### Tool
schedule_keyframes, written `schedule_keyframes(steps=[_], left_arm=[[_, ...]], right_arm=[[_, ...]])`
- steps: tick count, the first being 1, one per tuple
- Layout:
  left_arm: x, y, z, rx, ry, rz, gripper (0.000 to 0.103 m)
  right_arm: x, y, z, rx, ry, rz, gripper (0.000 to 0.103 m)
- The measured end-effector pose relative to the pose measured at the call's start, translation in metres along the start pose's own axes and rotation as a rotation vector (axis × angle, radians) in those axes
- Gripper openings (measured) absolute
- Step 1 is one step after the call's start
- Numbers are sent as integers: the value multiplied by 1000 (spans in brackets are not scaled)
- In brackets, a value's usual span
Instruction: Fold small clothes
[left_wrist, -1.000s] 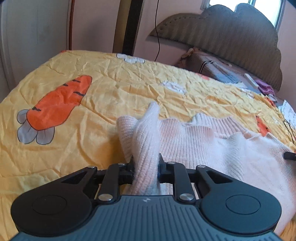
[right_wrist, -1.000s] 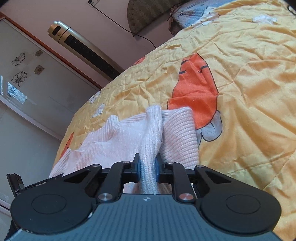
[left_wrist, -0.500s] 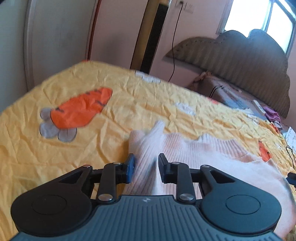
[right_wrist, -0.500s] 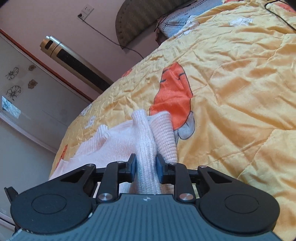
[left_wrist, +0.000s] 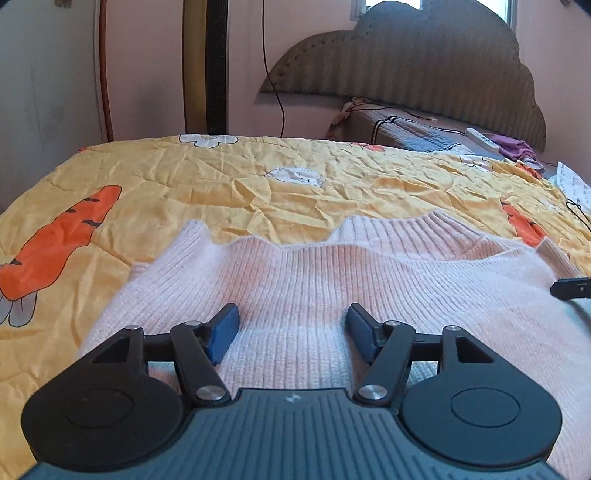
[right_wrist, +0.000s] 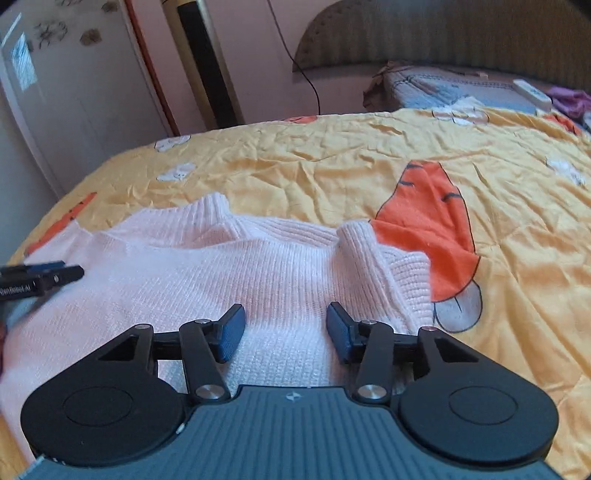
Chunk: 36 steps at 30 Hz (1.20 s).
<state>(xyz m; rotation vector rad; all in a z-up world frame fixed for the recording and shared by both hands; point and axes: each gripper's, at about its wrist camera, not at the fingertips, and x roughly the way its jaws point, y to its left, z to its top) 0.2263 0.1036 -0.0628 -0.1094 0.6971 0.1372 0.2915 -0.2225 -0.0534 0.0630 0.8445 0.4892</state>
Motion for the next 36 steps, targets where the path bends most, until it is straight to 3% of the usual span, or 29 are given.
schedule_keyframes(steps=[3, 5, 7, 9, 10, 11, 13, 15, 18, 20, 21, 26, 31, 32, 33, 34, 35, 36], left_arm=[[0, -8, 1, 28, -10, 41, 67], [-18, -3, 2, -26, -44, 56, 67], [-59, 12, -7, -143, -137, 38, 66], [-109, 33, -31, -322, -241, -67, 69], [-130, 43, -48, -428, -270, -118, 73], [-148, 52, -65, -525, -279, -159, 73], [-172, 61, -99, -689, -270, -196, 73], [-183, 64, -128, -816, -242, -216, 73], [-176, 62, -148, -937, -173, -259, 74], [-159, 64, -153, -1016, -114, -305, 74], [-149, 66, -154, -1050, -97, -325, 74], [-125, 68, -135, -1141, -128, -282, 84], [-106, 61, -112, -1093, -132, -186, 88], [-104, 58, -109, -1088, -118, -152, 85], [-104, 56, -106, -1079, -94, -124, 63], [-102, 56, -105, -1065, -67, -99, 27], [-102, 58, -105, -1062, -58, -106, 26], [-104, 59, -103, -1049, -66, -120, 19]], right_arm=[[0, -11, -3, 53, -17, 29, 41], [-4, -7, -5, 53, -31, 20, 42], [-22, -4, -8, 88, -67, -7, 46], [-61, -9, -19, 188, -137, 31, 67], [-83, -15, -31, 245, -178, 88, 74], [-103, -20, -45, 308, -214, 152, 88], [-137, -30, -86, 438, -228, 284, 89], [-156, -35, -125, 537, -207, 278, 84], [-163, -42, -170, 696, -179, 292, 82], [-153, -45, -182, 755, -149, 316, 80], [-148, -44, -181, 759, -138, 300, 79], [-121, -39, -158, 812, -166, 282, 83], [-91, -30, -131, 845, -214, 209, 88], [-87, -26, -127, 836, -216, 180, 87], [-84, -21, -124, 825, -211, 151, 72], [-81, -17, -122, 816, -190, 108, 57], [-78, -15, -121, 806, -152, 83, 25], [-78, -16, -122, 814, -152, 89, 25]])
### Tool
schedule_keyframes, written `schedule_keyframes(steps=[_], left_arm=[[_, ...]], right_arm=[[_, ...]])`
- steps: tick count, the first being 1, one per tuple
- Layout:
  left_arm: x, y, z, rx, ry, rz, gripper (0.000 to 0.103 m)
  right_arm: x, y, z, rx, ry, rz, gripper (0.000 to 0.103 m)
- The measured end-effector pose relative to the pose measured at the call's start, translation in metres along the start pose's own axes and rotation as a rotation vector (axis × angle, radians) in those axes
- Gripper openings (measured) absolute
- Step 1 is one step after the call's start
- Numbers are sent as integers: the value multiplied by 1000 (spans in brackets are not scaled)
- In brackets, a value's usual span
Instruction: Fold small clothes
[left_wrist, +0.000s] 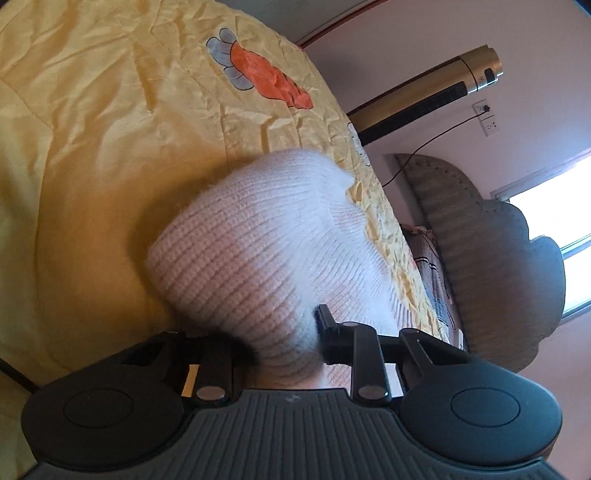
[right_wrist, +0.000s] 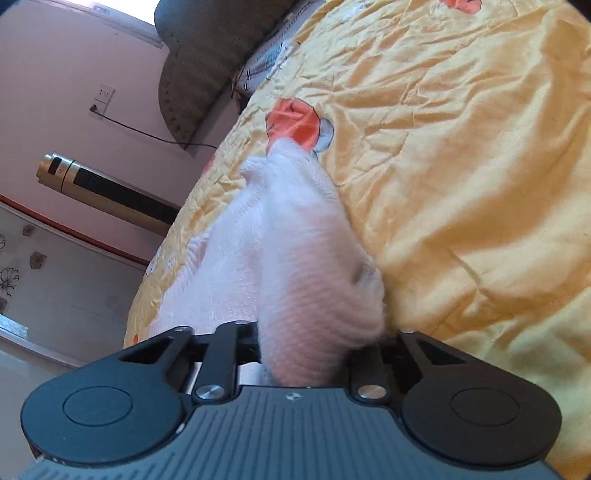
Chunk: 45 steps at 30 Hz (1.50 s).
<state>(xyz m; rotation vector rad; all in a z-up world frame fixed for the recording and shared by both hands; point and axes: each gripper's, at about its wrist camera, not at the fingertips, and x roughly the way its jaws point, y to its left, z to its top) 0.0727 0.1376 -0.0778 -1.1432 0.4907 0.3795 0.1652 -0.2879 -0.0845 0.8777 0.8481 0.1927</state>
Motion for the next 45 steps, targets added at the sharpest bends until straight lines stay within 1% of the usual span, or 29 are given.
schedule_keyframes(steps=[3, 5, 7, 9, 13, 15, 16, 18, 20, 21, 22, 23, 24, 26, 27, 28, 29, 31, 32, 33, 34, 35, 36, 37, 39, 41, 42, 44, 45], left_arm=[[-21, -7, 5, 27, -7, -72, 15], [-40, -17, 9, 68, -12, -108, 13], [-60, -22, 10, 108, -16, -128, 12], [-81, -15, 6, 109, 1, -138, 12], [-125, 13, -15, 100, 36, -118, 12], [-137, 31, -28, 111, 54, -69, 12], [-137, 42, -34, 110, 74, -40, 12], [-127, 64, -40, 75, 104, 15, 13], [-117, 71, -42, 91, 136, 20, 16], [-119, 69, -41, 112, 133, 16, 17], [-124, 65, -39, 135, 135, 13, 24], [-131, 61, -36, 170, 136, 12, 27], [-142, 58, -33, 211, 132, 7, 29], [-162, 54, -28, 288, 125, -15, 29], [-173, 51, -26, 331, 101, -12, 29], [-182, 47, -25, 380, 63, 0, 33], [-189, 42, -24, 433, 16, 8, 39], [-201, 29, -23, 505, -120, 45, 67], [-202, 22, -21, 521, -167, 43, 71], [-200, 14, -19, 540, -186, 7, 72], [-192, 2, -18, 567, -188, -44, 72], [-181, -11, -16, 592, -180, -77, 73], [-164, -23, -16, 634, -152, -102, 79], [-147, -34, -15, 674, -127, -111, 80], [-109, -49, -14, 741, -88, -74, 80], [-76, -59, -8, 754, -64, 62, 79], [-62, -61, -5, 762, -32, 113, 79], [-41, -60, 3, 750, 12, 156, 79], [-30, -60, 4, 755, 54, 177, 79]], right_arm=[[-7, 7, 1, -28, -10, 16, 23], [-15, 13, 4, -36, -16, 43, 21], [-31, 22, 9, -59, -25, 84, 19], [-50, 26, 9, -76, -22, 119, 18], [-94, 8, -4, -50, 8, 158, 18], [-118, -9, -17, -19, 30, 169, 18], [-128, -16, -25, -17, 36, 163, 18], [-139, -31, -43, -29, 60, 115, 18], [-132, -52, -55, -1, 84, 73, 20], [-126, -59, -58, 19, 94, 58, 25], [-123, -63, -58, 30, 89, 48, 28], [-123, -63, -58, 35, 79, 48, 34], [-127, -60, -56, 35, 67, 41, 38], [-140, -53, -47, -5, 34, 32, 41], [-147, -51, -41, -32, 20, 31, 44], [-153, -49, -35, -62, 2, 19, 46], [-160, -45, -27, -114, -42, -13, 49], [-171, -30, -13, -257, -146, -89, 56], [-173, -23, -6, -313, -176, -119, 57], [-171, -15, 4, -359, -198, -126, 58], [-166, -6, 12, -400, -185, -106, 60], [-157, 2, 20, -448, -154, -84, 66], [-146, 11, 26, -505, -122, -70, 71], [-131, 22, 29, -562, -89, -63, 71], [-99, 41, 34, -650, -33, -56, 69], [-66, 51, 38, -698, 18, -85, 68], [-51, 55, 39, -717, 62, -106, 65], [-26, 57, 37, -737, 121, -139, 58], [-16, 57, 33, -740, 154, -153, 58]])
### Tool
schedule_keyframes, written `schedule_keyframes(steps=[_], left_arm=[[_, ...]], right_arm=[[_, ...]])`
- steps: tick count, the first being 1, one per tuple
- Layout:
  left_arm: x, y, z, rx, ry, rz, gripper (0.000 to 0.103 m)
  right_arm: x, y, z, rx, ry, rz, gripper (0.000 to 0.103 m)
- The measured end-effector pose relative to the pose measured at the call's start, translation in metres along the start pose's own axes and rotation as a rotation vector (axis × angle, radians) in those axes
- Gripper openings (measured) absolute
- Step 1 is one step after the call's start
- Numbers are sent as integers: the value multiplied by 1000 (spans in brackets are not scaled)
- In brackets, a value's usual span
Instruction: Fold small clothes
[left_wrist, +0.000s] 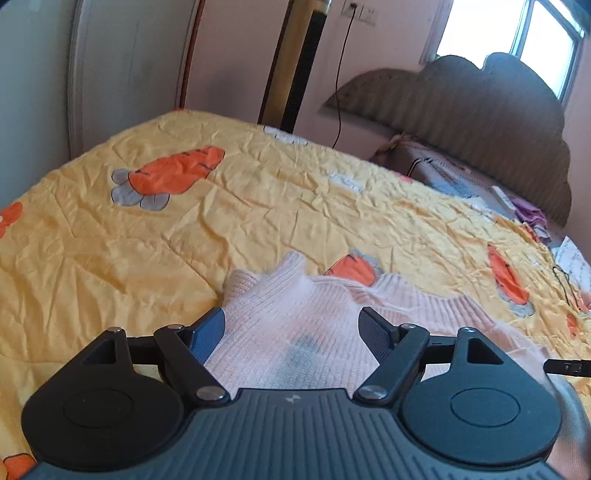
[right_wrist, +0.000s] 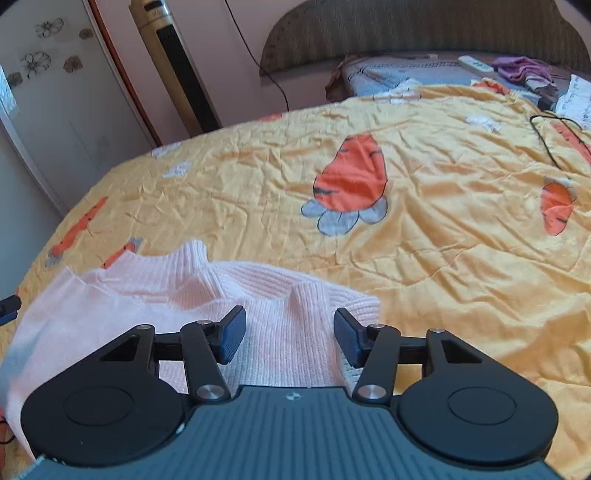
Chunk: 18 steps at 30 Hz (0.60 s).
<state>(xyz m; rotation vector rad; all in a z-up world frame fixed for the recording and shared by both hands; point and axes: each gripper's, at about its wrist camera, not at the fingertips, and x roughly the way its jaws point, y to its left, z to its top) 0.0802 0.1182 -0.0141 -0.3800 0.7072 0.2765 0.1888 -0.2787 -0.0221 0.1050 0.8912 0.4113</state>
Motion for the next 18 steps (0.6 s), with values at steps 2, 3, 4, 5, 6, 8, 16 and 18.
schedule_keyframes(steps=[2, 3, 4, 5, 6, 8, 16, 18], left_arm=[[17, 0, 2, 33, 54, -8, 79], [21, -1, 1, 46, 50, -8, 79], [26, -2, 1, 60, 52, -11, 79], [31, -3, 2, 68, 58, -10, 78], [34, -4, 3, 65, 45, 1, 70], [40, -4, 8, 71, 47, 23, 2], [44, 21, 4, -48, 14, 10, 4], [40, 14, 0, 4, -9, 30, 4]], right_arm=[[13, 3, -5, -23, 38, -34, 58], [15, 3, -7, -31, 35, -31, 59], [15, 2, -8, -25, 31, -20, 59], [15, 0, -9, -6, 28, 0, 53], [14, -3, -8, 16, 25, 28, 37], [13, -8, -7, 53, 40, 74, 13], [-10, -26, -3, 121, -73, 70, 11], [9, -30, -15, 118, -25, 45, 10]])
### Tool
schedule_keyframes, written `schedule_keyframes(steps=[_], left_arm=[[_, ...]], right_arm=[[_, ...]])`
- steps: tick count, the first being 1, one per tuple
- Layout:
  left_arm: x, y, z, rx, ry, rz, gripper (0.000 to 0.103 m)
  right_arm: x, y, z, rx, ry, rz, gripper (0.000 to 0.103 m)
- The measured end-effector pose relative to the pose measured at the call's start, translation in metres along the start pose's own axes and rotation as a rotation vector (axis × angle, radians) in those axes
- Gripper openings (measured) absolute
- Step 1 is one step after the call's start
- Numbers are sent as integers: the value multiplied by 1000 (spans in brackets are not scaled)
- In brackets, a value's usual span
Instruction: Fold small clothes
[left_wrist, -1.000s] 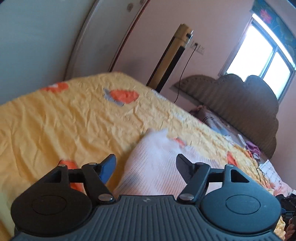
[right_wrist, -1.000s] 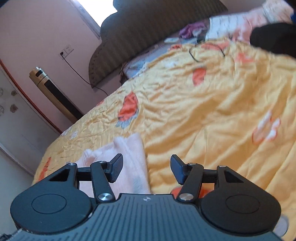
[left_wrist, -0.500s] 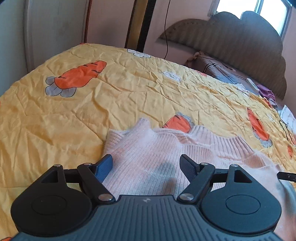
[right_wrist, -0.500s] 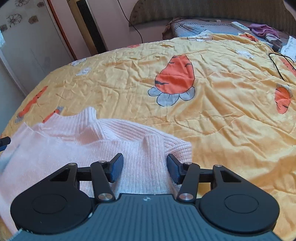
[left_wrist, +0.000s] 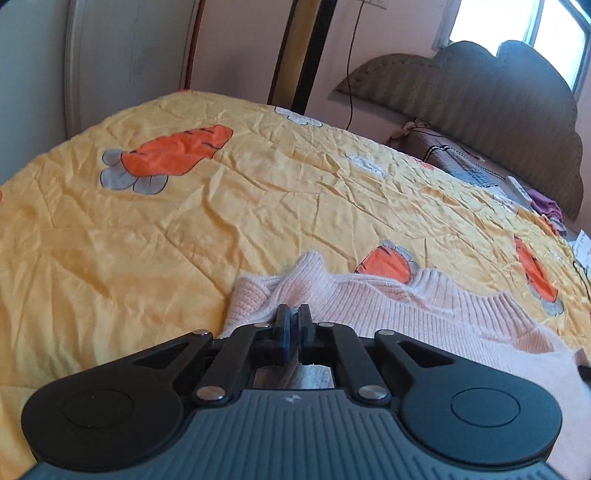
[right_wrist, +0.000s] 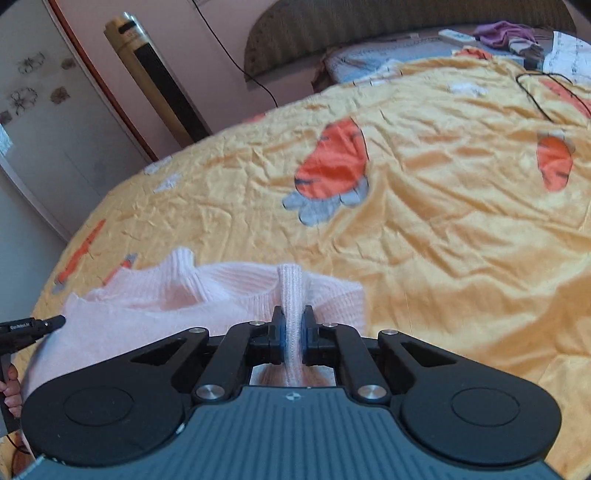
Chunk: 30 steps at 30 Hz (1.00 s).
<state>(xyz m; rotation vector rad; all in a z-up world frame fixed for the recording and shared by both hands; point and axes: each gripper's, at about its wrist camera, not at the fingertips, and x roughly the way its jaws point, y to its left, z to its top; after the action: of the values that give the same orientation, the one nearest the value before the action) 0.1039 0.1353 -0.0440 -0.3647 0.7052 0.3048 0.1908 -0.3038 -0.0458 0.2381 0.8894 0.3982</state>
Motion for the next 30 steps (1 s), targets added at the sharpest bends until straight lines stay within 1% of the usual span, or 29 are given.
schedule_keyframes(steps=[1, 2, 3, 4, 5, 6, 7, 8, 9, 10, 11, 12, 13, 14, 15, 16, 17, 18, 19, 22, 24, 27, 28, 29, 30], left_arm=[[-5, -2, 1, -2, -8, 3, 6], [-12, -3, 2, -8, -27, 7, 7], [-23, -4, 3, -12, -55, 18, 7], [-35, -6, 4, -10, -83, 27, 9], [-47, -8, 4, -10, -114, 25, 10], [-58, -12, 3, -13, -146, 27, 17], [-66, -19, 2, -4, -172, 20, 36], [-70, -27, -1, 20, -184, 4, 50], [-72, -40, -5, 61, -194, -6, 76], [-70, -53, -11, 112, -202, -10, 79], [-65, -68, -18, 181, -202, -21, 79], [-60, -80, -23, 241, -190, -31, 79], [-50, -91, -30, 293, -158, -43, 80], [-37, -98, -35, 319, -114, -48, 80], [-24, -99, -40, 323, -58, -42, 80], [-9, -96, -46, 316, -9, -40, 81], [-7, -90, -53, 313, -68, -66, 82], [-5, -86, -55, 304, -76, -77, 83], [-5, -86, -54, 296, -71, -80, 83], [-4, -89, -55, 309, -70, -74, 84], [-10, -88, -54, 293, -74, -71, 84], [-43, -78, -55, 197, -90, -24, 85], [-57, -71, -58, 157, -97, -38, 85], [-69, -64, -62, 121, -101, -57, 85], [-79, -57, -66, 89, -98, -67, 85]], right_arm=[[3, 0, -6, -3, -20, 2, 10], [2, -1, -7, 14, -37, 9, 12], [0, -2, -8, 45, -44, 22, 25], [-4, -3, -7, 73, -54, 32, 28], [-11, -3, -5, 92, -65, 38, 40], [-21, -2, -3, 106, -93, 34, 52], [-32, 1, -2, 108, -139, 29, 53], [-45, 8, -1, 97, -193, 28, 53], [-56, 15, 1, 79, -235, 59, 56], [-62, 24, 1, 67, -252, 103, 58], [-62, 34, 0, 50, -246, 141, 62], [-57, 47, -1, 19, -222, 159, 62], [-49, 61, -3, -32, -190, 164, 62], [-39, 72, -7, -81, -167, 152, 66], [-25, 81, -11, -126, -138, 129, 67], [-12, 83, -15, -145, -101, 110, 67], [7, 81, -21, -155, -41, 73, 66], [21, 75, -28, -143, -4, 55, 63], [20, 69, -35, -153, -63, 88, 65], [19, 60, -36, -97, -63, 133, 64], [20, 60, -37, -104, -63, 141, 66], [13, 65, -37, -106, -77, 126, 66], [6, 68, -38, -92, -86, 109, 67], [-5, 72, -39, -67, -101, 88, 70], [-14, 76, -41, -55, -120, 92, 71]])
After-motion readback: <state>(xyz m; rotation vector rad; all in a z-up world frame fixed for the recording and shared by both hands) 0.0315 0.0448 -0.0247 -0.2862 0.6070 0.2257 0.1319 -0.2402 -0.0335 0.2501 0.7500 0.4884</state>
